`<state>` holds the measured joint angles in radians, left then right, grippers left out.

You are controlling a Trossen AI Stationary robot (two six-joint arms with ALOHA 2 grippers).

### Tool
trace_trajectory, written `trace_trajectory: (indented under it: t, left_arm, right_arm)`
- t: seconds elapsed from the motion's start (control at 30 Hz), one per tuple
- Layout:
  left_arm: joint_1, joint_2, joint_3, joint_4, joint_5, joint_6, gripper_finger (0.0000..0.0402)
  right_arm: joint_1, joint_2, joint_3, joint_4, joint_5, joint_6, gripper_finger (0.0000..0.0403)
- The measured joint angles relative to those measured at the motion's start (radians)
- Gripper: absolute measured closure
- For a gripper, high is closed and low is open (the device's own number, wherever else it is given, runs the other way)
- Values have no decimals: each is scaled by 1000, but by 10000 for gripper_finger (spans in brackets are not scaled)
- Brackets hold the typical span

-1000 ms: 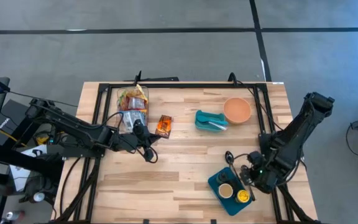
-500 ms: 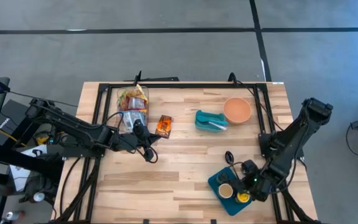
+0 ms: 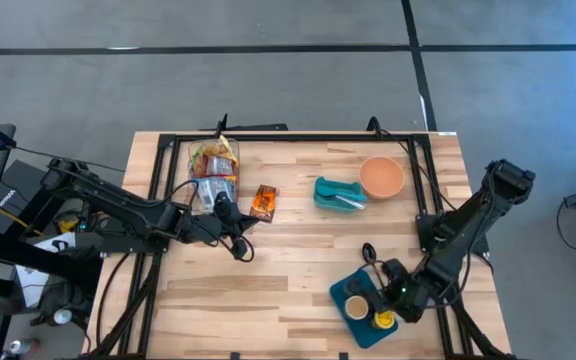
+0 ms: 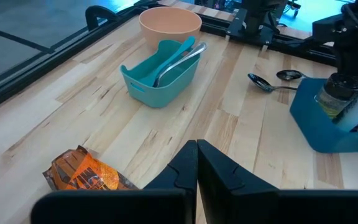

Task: Pick & Place Food Item
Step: Adjust the blue bin, then put the right black spoon into the green bin

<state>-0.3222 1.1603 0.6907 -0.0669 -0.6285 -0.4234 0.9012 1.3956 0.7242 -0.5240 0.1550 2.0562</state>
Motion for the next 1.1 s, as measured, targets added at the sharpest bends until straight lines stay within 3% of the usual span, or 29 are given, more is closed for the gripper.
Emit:
trace_trajectory:
  t: [0.63, 0.87, 1.1]
  left_arm:
    - [0, 0, 0, -4, 0, 0, 401]
    - [0, 0, 0, -4, 0, 0, 401]
    - [0, 0, 0, -3, 0, 0, 401]
  right_arm:
    - [-107, -1, 1, 48, 4, -180, 402]
    - [-91, -10, 1, -21, 0, -163, 402]
    - [-42, -56, 1, -233, -24, -9, 402]
